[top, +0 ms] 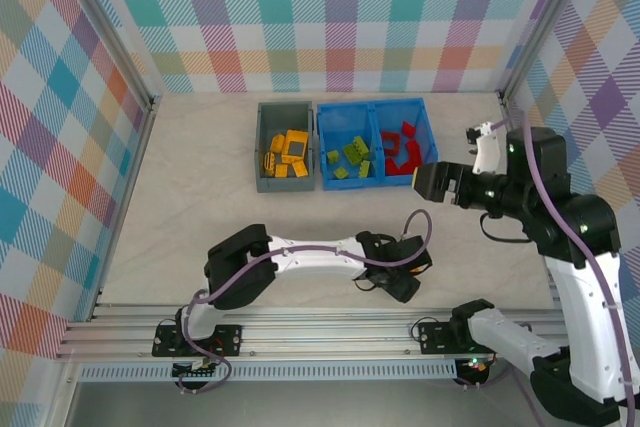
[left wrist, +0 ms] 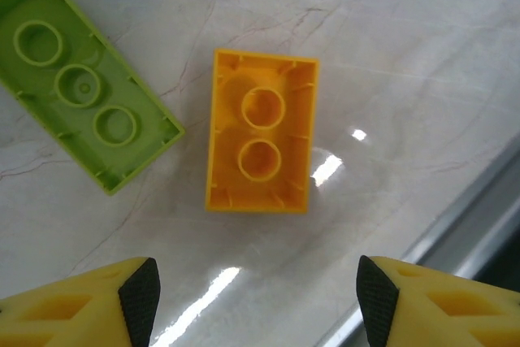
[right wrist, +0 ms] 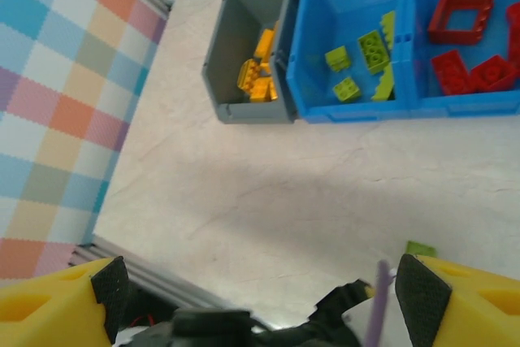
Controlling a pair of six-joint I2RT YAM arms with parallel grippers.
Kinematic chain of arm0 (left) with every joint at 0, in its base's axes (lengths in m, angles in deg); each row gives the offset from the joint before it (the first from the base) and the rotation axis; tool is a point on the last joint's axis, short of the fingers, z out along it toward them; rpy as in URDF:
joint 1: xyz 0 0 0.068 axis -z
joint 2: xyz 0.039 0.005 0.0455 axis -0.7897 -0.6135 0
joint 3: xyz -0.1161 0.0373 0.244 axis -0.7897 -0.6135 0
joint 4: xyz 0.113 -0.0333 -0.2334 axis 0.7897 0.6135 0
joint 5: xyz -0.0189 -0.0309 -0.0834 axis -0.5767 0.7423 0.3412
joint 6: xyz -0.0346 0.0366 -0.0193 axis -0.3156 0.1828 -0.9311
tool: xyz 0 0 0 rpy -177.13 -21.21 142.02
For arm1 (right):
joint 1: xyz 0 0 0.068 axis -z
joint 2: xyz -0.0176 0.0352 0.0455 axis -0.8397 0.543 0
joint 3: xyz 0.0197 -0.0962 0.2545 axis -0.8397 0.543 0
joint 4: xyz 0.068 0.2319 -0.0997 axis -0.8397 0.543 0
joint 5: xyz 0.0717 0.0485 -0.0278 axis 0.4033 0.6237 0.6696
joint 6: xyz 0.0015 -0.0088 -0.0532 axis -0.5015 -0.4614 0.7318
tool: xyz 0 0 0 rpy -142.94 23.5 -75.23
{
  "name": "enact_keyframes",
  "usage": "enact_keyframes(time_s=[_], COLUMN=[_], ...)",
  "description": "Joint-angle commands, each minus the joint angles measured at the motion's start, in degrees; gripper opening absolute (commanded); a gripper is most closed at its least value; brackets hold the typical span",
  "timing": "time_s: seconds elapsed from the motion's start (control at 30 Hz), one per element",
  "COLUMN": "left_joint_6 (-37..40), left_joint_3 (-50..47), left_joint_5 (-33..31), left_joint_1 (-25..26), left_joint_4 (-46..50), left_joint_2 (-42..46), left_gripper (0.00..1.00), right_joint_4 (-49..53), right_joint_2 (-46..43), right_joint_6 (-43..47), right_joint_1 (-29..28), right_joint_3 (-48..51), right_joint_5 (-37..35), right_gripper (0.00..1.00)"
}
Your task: Sort the legos into containers by color
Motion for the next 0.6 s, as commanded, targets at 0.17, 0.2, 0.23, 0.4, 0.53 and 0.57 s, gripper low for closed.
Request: enact_keyframes(time_s=[0.17,0.2,0.23,0.4,0.53,0.57], left_joint_6=[0.41,0.73,1.12,2.06,3.36,3.52], left_joint_3=[7.4,7.95,8.68,12.59,14.74,15.23], left_joint_5=[-3.7,-3.72,-3.66,-5.12,-6.3,-6.21], left_joint_1=[0.83,0.82,0.78,0.82,0.81,0.81], left_joint_4=[4.49,4.41,4.32,6.07,6.82,6.86], left_joint_2=[-6.25,-6.78,-7.27,-10.24,-12.0,-12.35], left_gripper=[0.67,0.67,0.67,0.64,0.61,0.58], right_joint_4=[15.46,17.48,19.28,23.09,22.77,22.63], right_joint_2=[-2.75,-3.07,-3.79,-5.25,-5.92,-6.09], right_joint_6=[-9.3,-10.42,-11.71,-12.95,-13.26,-13.41], right_joint_1=[0.03,0.06,0.06,0.08,0.0,0.01], right_joint_3=[-5.67,-6.28,-6.89,-8.28,-7.36,-7.09], right_joint_5=[-10.17,-12.91,-15.79,-19.97,-18.81,-18.76], right_gripper=[0.75,0.74,0.73,0.72,0.71,0.71])
